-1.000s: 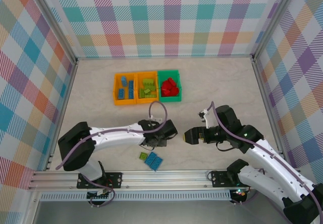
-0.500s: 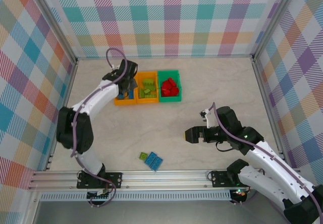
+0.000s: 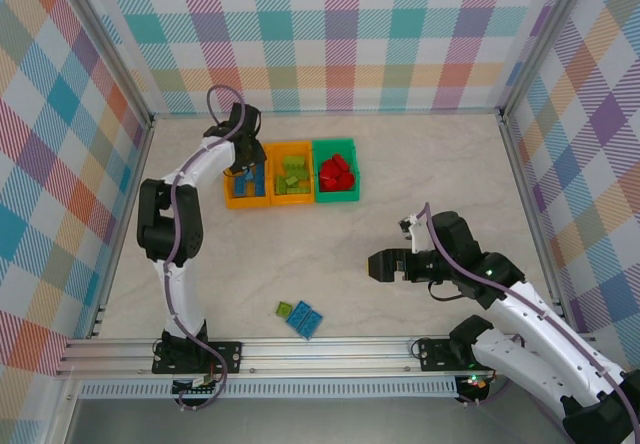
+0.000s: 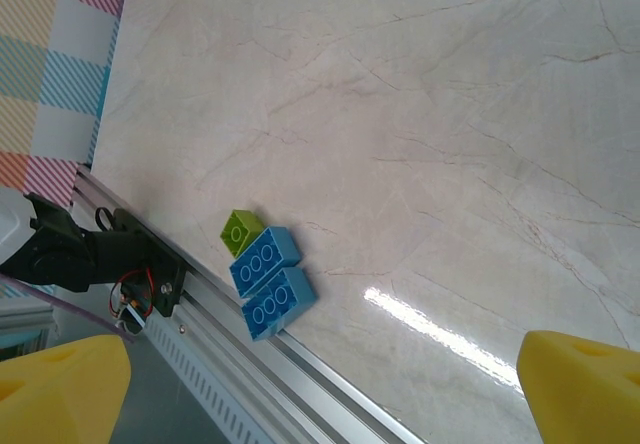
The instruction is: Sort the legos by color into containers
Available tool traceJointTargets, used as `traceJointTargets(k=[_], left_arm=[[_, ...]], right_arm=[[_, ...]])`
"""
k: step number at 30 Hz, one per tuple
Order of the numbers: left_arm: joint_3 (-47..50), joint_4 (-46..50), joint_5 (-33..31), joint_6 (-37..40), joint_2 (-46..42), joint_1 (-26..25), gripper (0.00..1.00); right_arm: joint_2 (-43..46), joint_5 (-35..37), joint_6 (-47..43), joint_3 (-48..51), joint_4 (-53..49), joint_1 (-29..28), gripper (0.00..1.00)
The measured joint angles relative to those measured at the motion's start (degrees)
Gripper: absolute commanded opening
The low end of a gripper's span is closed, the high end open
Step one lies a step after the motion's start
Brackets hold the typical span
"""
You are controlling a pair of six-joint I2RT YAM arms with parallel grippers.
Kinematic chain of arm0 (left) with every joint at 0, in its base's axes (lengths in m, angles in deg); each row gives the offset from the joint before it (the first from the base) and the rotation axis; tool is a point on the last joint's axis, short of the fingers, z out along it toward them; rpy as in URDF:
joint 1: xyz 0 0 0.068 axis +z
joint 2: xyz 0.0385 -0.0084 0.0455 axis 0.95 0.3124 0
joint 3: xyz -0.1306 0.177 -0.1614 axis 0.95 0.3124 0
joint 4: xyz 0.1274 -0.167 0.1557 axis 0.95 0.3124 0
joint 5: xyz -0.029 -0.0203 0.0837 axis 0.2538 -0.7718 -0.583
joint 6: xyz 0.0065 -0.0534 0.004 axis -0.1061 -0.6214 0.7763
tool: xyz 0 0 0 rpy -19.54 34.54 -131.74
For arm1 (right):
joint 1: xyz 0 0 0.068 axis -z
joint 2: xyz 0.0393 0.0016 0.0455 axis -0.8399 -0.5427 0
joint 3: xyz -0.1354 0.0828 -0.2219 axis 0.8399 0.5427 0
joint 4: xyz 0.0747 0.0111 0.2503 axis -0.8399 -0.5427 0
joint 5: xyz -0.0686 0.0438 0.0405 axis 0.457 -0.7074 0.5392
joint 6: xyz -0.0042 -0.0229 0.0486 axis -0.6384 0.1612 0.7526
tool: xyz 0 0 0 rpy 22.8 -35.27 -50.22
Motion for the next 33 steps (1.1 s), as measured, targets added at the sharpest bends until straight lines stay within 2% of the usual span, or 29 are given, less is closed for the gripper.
traceJointTargets(k=[3, 6, 9, 13, 17, 20, 23, 26, 33], left_arm=[[4.4, -0.1, 2.5, -0.1, -6.8, -0.2, 0.51], [9.7, -0.2, 5.0, 0.3, -17.3, -1.5, 0.51], [13.1, 0.0, 6.2, 3.0, -28.8, -5.4, 0.52], [16.0, 0.0, 9.0, 10.5, -43.2, -12.4, 0.55], [20.8, 1.3, 12.3, 17.9, -54.1, -13.9, 0.54], [24.6, 5.0, 13.7, 20.7, -59.2, -16.2, 0.54], [27.5, 8.7, 14.3, 19.3, -60.6, -22.7, 0.56], [32.4, 9.5, 13.4, 14.0, -59.6, -31.8, 0.59], [39.0, 10.5, 8.0, -1.7, -49.6, -55.0, 0.59]], right_arm=[[-1.6, 0.1, 0.2, 0.0, 0.3, -0.2, 1.00], [-4.1, 1.3, 0.4, 0.0, 1.1, -1.9, 1.00], [-7.4, 3.9, 0.4, -0.1, 2.1, -6.5, 1.00], [-14.6, 8.0, 0.4, -1.5, 3.9, -14.7, 1.00], [-23.3, 10.7, 0.3, -3.5, 7.2, -21.5, 1.00], [-27.7, 11.7, 0.3, -4.0, 9.4, -23.8, 1.00], [-27.6, 13.7, 0.4, -4.0, 10.6, -23.8, 1.00], [-23.9, 15.5, 1.3, -3.0, 12.4, -22.6, 1.00], [-8.7, 19.7, 6.4, 3.3, 9.7, -11.9, 1.00]])
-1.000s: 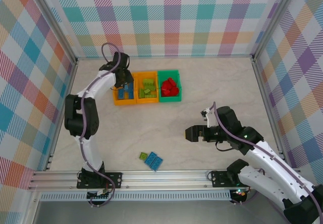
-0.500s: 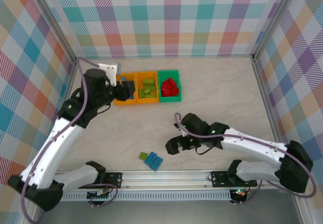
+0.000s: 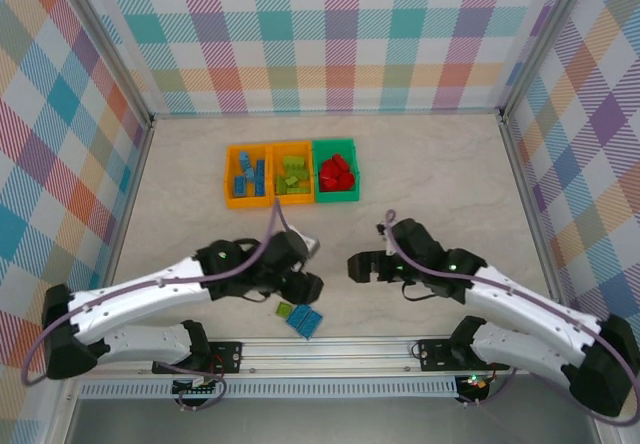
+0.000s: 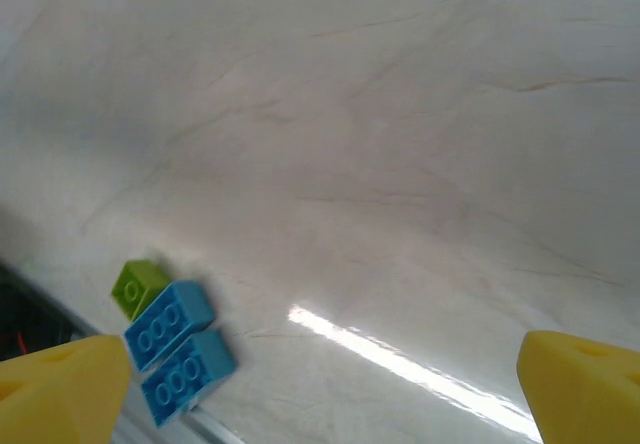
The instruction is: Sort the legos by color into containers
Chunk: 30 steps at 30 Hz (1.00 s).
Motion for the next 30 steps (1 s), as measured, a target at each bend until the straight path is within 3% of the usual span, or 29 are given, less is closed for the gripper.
traceJointTargets(k=[4, 9, 17, 30], left_arm=[[0.1, -3.7, -2.8, -8.1, 7.3, -10.0, 0.59], [-1.1, -4.5, -7.7, -13.7, 19.5, -16.1, 0.59], [0.2, -4.2, -14.5, -18.6, 22.9, -16.7, 0.59], [3.2, -7.6, -13.9, -20.0, 29.2, -16.7, 0.52]], right_arm=[[7.6, 0.4, 1.7, 3.2, -2.9, 4.7, 1.00], [9.9, 0.0, 2.6, 3.5, -3.7, 5.4, 1.00], [9.8, -0.7, 3.5, 4.2, -4.1, 5.4, 1.00], [10.5, -0.8, 4.1, 4.7, -4.1, 5.4, 1.00]])
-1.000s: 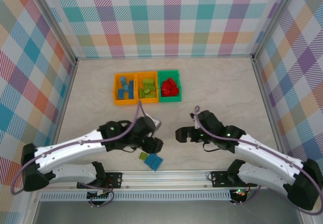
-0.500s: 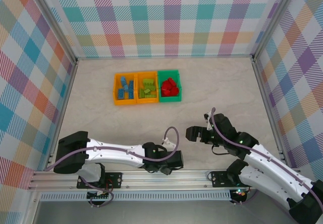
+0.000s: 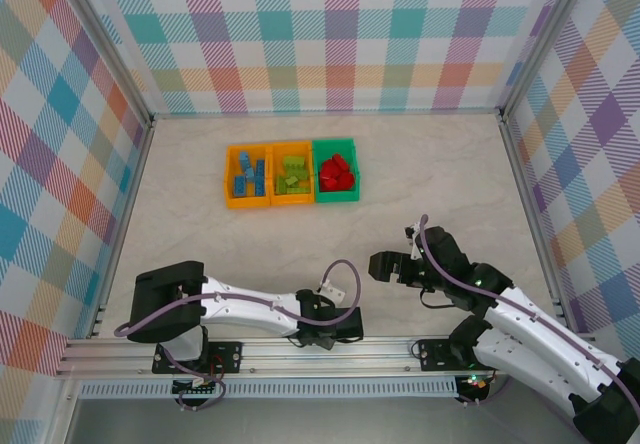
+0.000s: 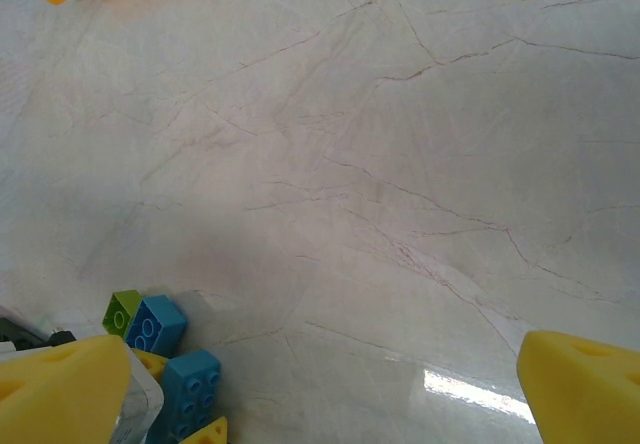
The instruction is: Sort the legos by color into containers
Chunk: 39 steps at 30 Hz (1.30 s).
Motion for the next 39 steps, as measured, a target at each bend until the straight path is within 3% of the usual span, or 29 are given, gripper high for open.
traceJointTargets(k=[6, 12, 16, 21, 26, 31, 36, 39], left_arm=[[0.7, -2.7, -0.6, -0.9, 0.8, 0.0, 0.24], [1.3, -3.5, -0.8, -0.9, -0.2, 0.7, 0.21], [4.6, -6.8, -1.0, 0.9, -7.4, 5.2, 0.21], [6.8, -13.9, 0.3, 5.4, -22.1, 19.8, 0.21], [1.7, -16.5, 0.7, 13.4, -24.1, 34.6, 0.21], [-6.5, -18.2, 4.2, 20.4, -18.3, 52.0, 0.21], [-15.8, -18.9, 5.2, 24.4, -5.9, 64.7, 0.23], [-21.2, -18.1, 6.3, 25.6, 2.0, 68.7, 0.38]], right_arm=[[0.0, 0.1, 0.3, 0.0, 0.0, 0.0, 1.00], [1.2, 0.1, 0.9, 0.0, -0.1, 0.1, 1.00], [2.0, -2.1, 0.6, 0.0, 0.4, 0.2, 1.00], [2.0, -9.0, -2.1, 0.2, 2.0, 0.3, 1.00], [-2.4, -16.0, -5.3, -0.5, 4.1, 0.3, 1.00], [-7.9, -18.2, -7.0, -3.4, 5.5, 0.3, 1.00], [-8.2, -17.5, -7.7, -4.7, 6.6, 0.3, 1.00], [-8.1, -16.9, -7.9, -5.0, 6.7, 0.3, 1.00]])
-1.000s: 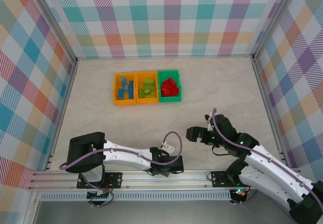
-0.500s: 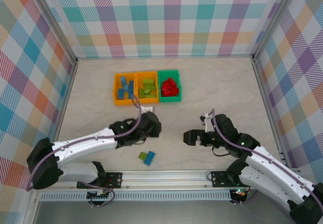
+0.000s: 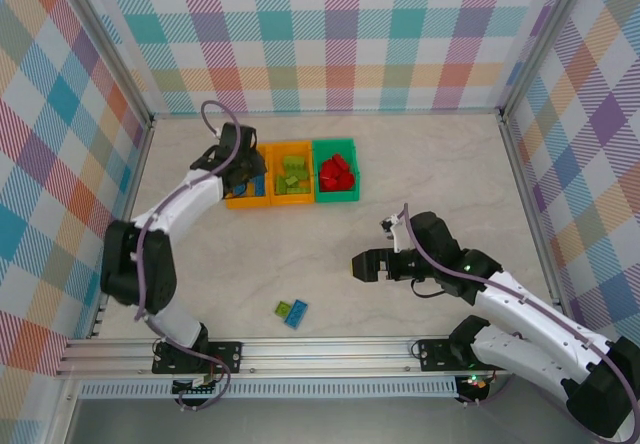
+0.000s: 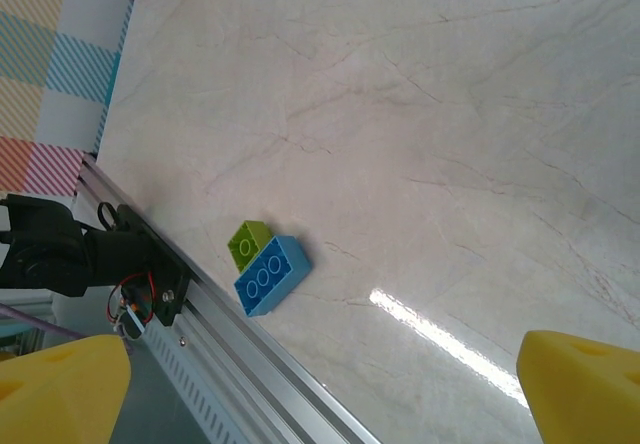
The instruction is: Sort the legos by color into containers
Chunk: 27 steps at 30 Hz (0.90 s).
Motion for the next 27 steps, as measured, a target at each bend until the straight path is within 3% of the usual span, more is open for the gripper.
traceJointTargets(k=[5, 11, 14, 17, 22, 27], left_arm=[[-4.1, 1.0, 2.2, 1.0, 6.8, 2.7, 0.59], [-4.1, 3.2, 5.4, 1.5, 3.8, 2.5, 0.56], [-1.2, 4.4, 7.0, 1.0, -3.5, 1.2, 0.56], [2.4, 7.5, 7.0, 0.3, -12.9, -3.1, 0.56], [8.4, 14.6, 4.8, -1.2, -26.7, -16.6, 0.56], [16.6, 23.3, 4.3, -6.1, -32.4, -27.0, 0.57]], right_arm=[[0.9, 0.8, 0.0, 0.0, -0.4, 0.0, 1.00], [1.6, 1.8, 0.0, 0.0, -0.8, 0.0, 1.00], [1.2, 2.2, 0.0, 0.0, -0.4, 0.0, 1.00], [-0.2, 2.6, 0.1, 0.0, 0.6, 0.0, 1.00], [-2.4, 3.3, 0.1, 0.0, 2.1, 0.0, 1.00], [-3.1, 3.8, 0.5, 0.0, 3.0, 0.0, 1.00]])
